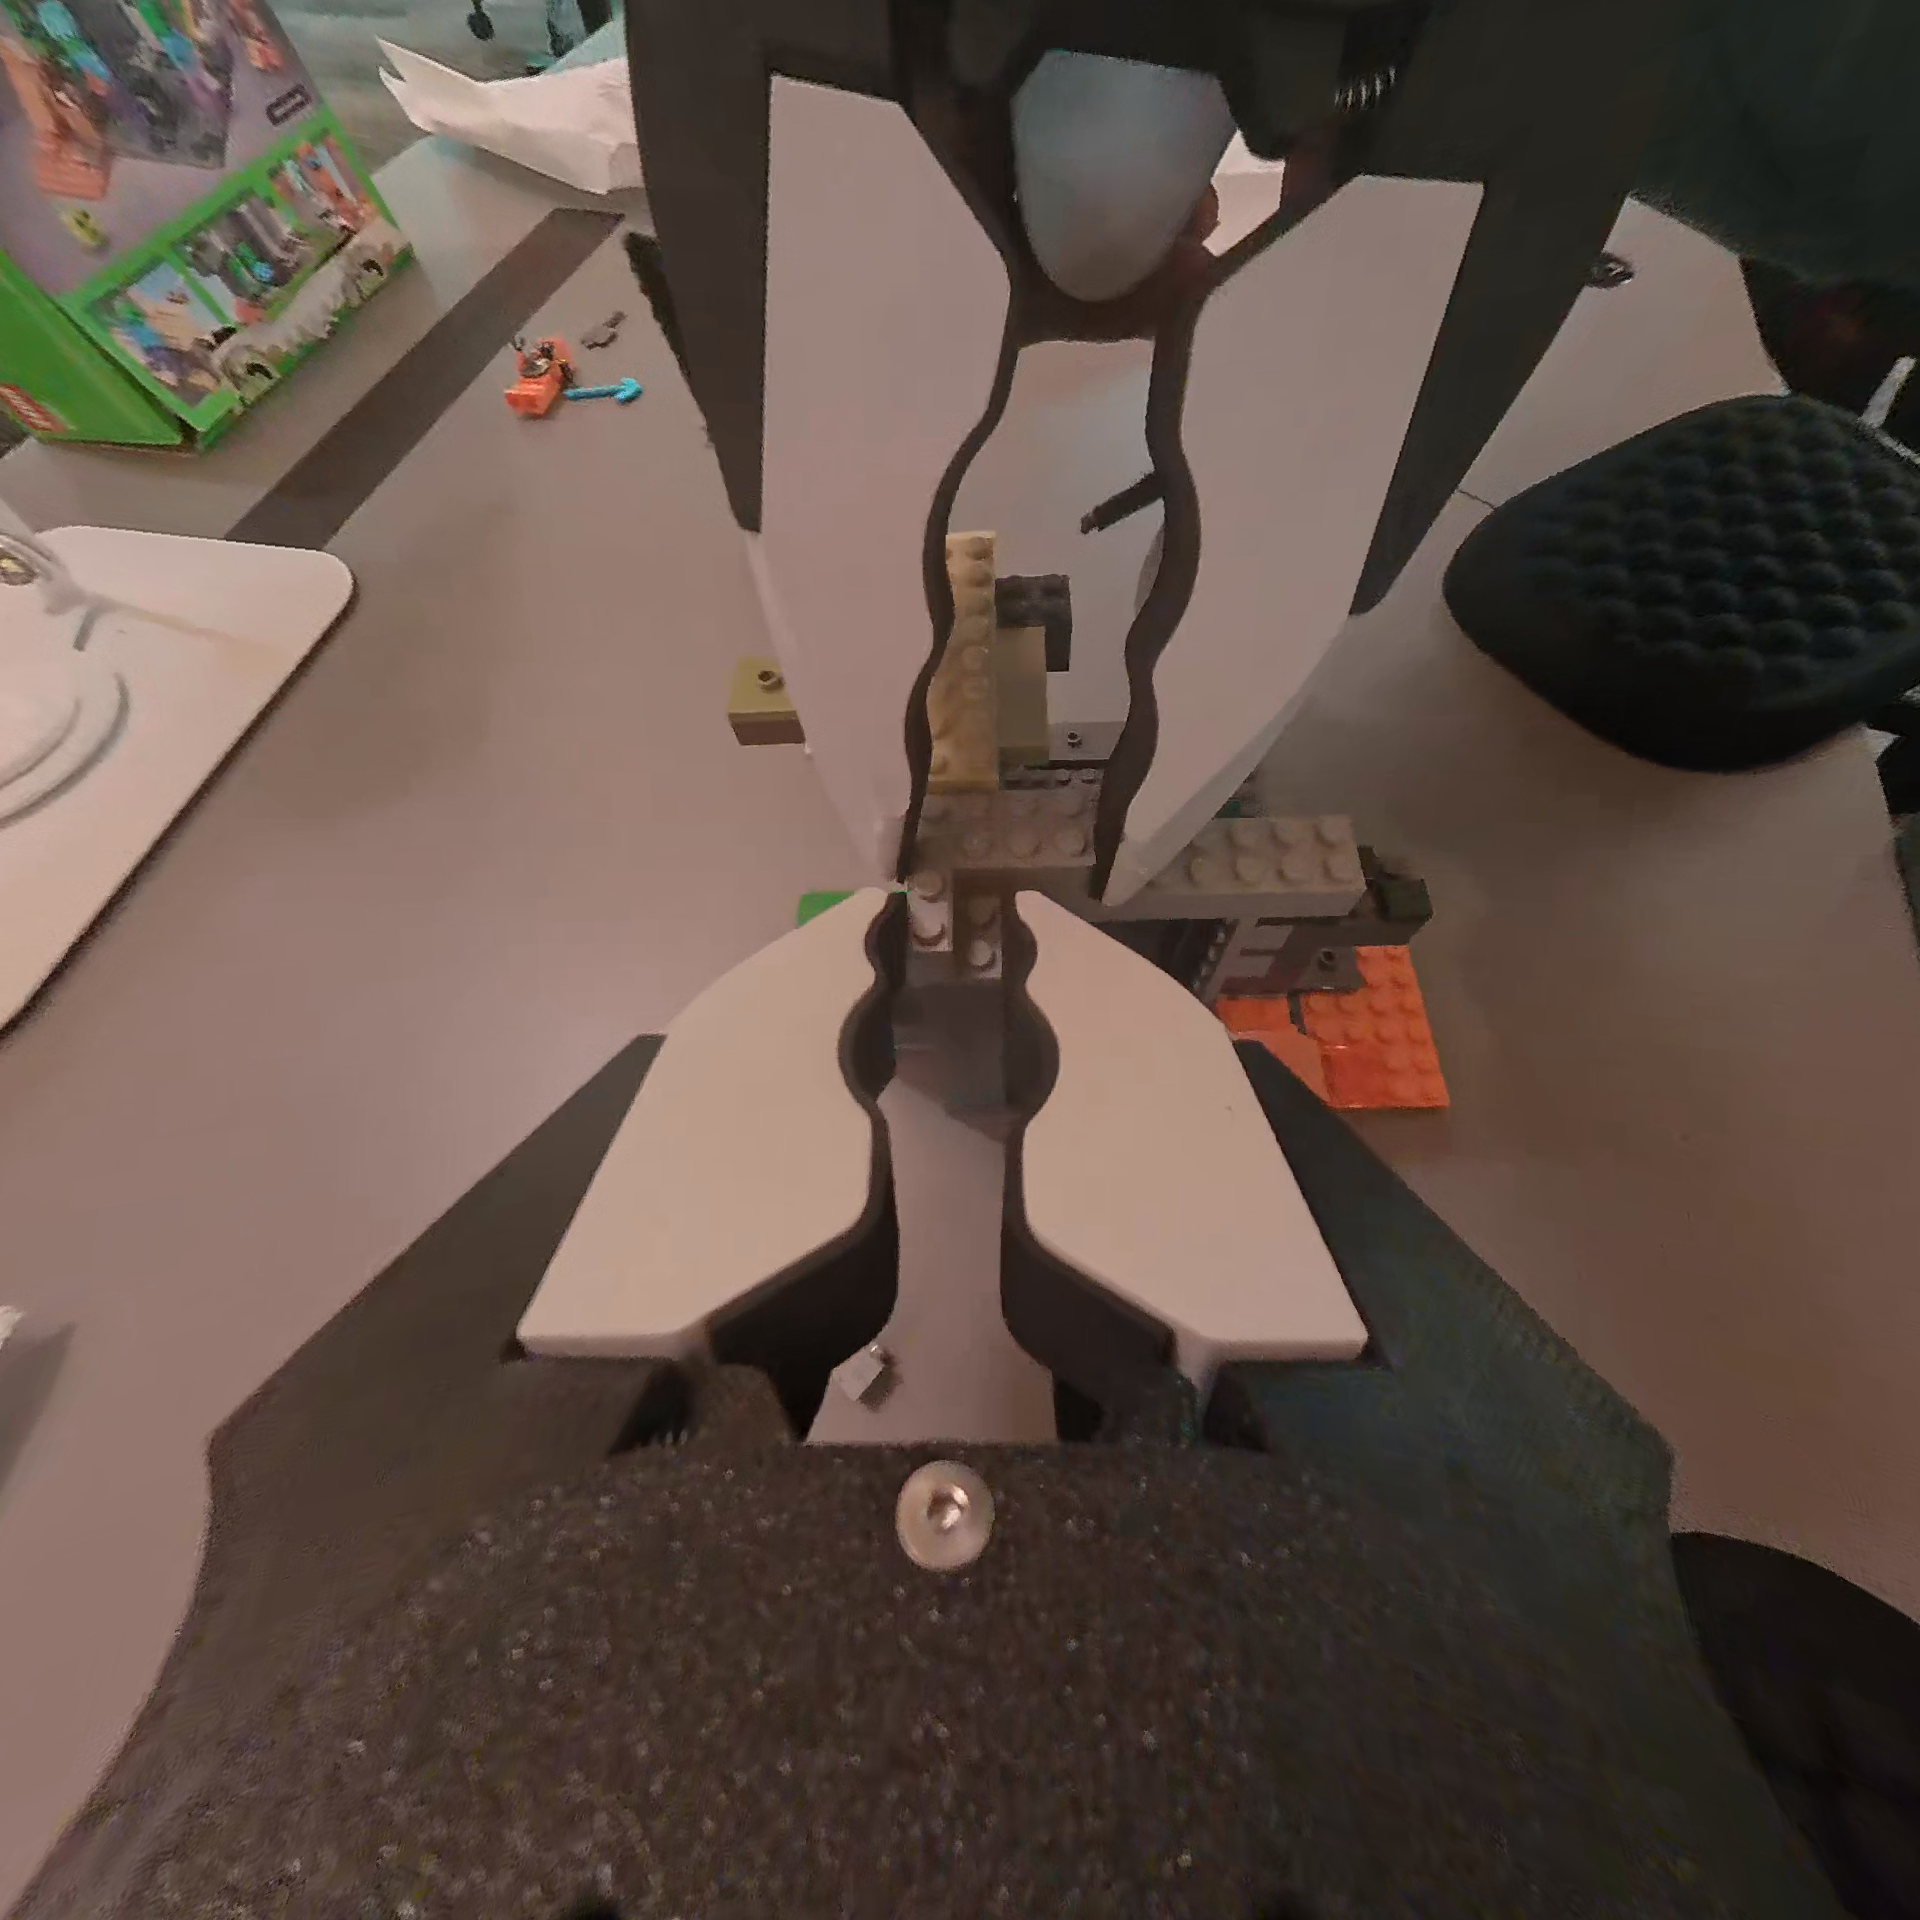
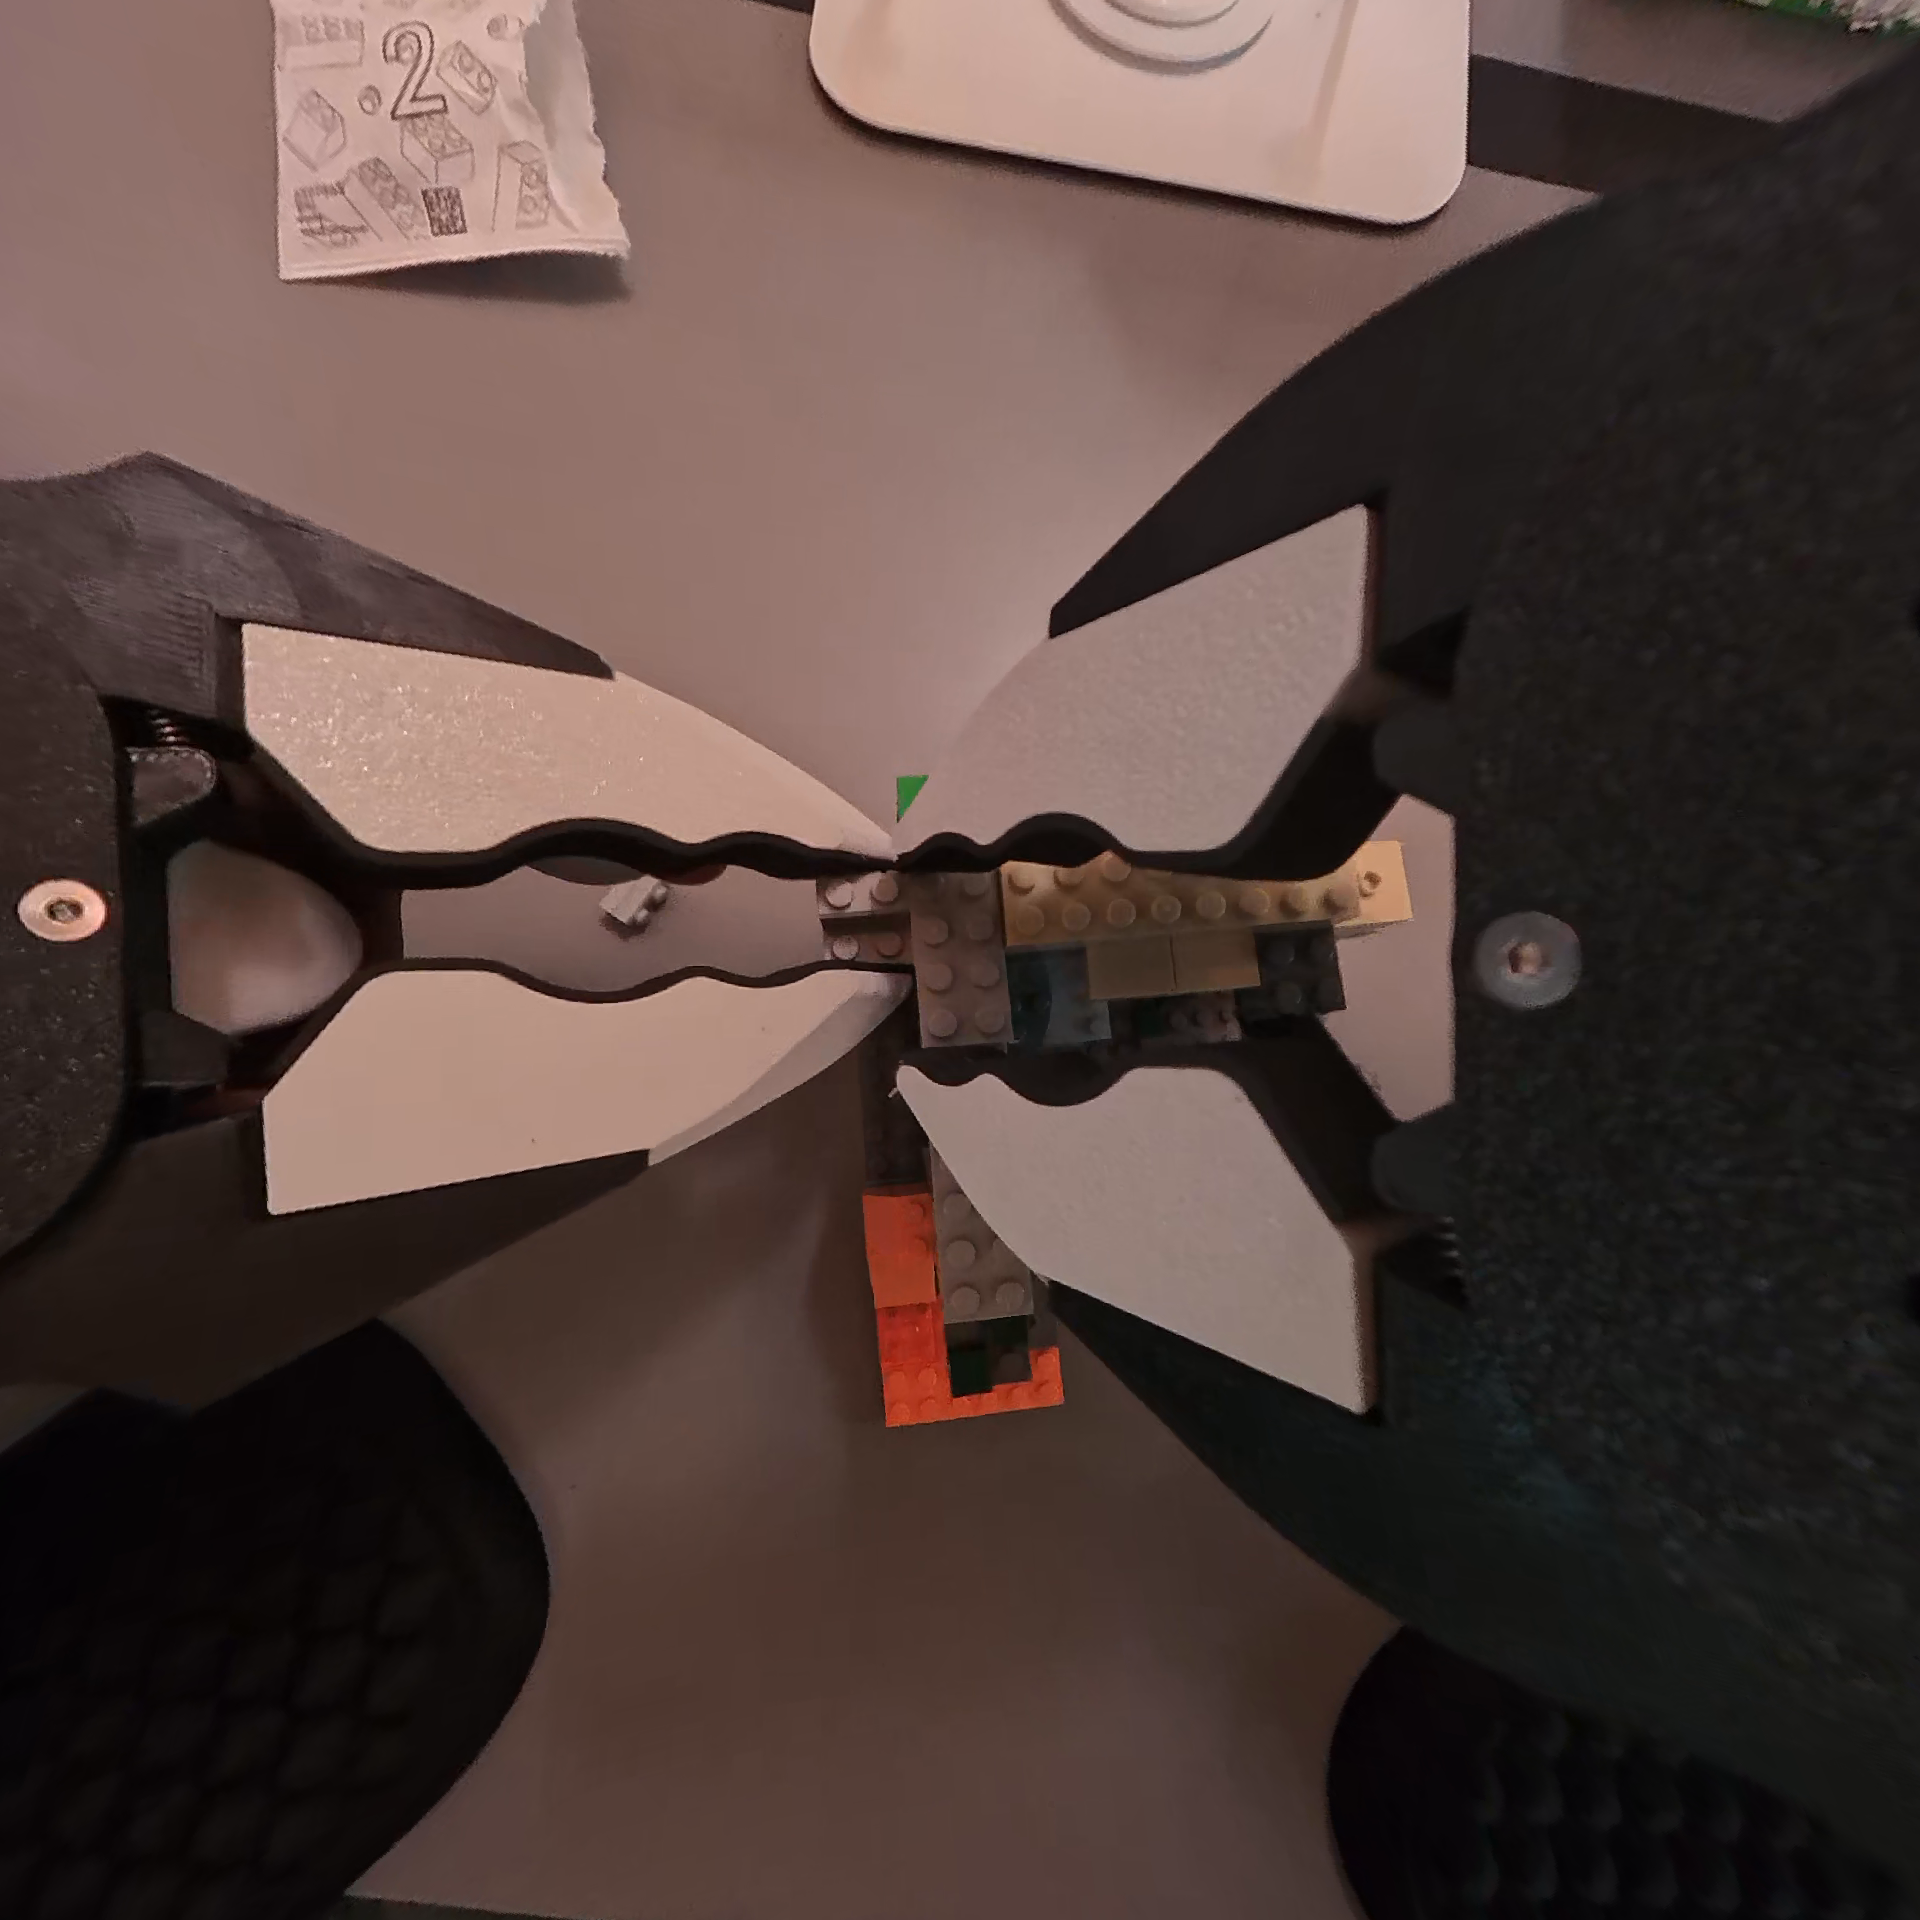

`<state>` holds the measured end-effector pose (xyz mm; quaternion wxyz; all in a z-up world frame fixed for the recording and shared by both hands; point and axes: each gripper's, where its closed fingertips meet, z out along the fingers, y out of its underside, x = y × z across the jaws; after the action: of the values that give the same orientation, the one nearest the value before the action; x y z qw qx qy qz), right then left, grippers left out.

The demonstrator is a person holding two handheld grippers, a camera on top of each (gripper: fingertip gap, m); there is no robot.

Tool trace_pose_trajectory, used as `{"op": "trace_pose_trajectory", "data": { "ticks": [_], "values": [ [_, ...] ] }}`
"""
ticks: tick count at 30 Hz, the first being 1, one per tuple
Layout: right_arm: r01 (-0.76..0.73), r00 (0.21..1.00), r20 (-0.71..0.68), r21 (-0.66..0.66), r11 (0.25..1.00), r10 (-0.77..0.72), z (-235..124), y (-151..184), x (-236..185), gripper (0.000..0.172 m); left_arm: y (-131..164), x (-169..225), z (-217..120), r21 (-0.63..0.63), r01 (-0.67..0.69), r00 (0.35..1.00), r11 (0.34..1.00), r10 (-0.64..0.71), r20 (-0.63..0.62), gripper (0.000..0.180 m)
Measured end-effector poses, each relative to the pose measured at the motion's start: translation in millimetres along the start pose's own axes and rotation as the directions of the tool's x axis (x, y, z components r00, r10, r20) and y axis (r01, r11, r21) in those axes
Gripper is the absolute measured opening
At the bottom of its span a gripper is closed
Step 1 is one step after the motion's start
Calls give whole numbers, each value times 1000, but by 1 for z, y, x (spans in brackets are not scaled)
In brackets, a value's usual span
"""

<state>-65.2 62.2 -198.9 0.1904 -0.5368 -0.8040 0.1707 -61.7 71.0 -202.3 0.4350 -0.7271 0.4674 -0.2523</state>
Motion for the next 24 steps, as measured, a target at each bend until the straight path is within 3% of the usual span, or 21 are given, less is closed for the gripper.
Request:
{"op": "trace_pose_trajectory", "data": {
  "ticks": [5, 15, 21, 24],
  "values": [
    [5, 997, 79, -25, 1000, -3, -7, 4, -4, 32, 0, 5, -1, 7, 51, 996, 999, -50, -73, 16],
    [90, 985, 158, -122, 988, -70, -5, 11, -4, 32, 0, 5, -2, -58, 108, 989, 993, -113, -93, 15],
    [92, 985, 159, -118, 989, -72, -4, 10, -6, 32, -2, 4, -4, -77, 365, 903, 928, -373, -215, 10],
    [81, 986, 155, -108, 991, -64, -4, 10, -5, 32, -2, 3, -4, -82, 345, 915, 935, -354, -194, 9]
  ]
}}
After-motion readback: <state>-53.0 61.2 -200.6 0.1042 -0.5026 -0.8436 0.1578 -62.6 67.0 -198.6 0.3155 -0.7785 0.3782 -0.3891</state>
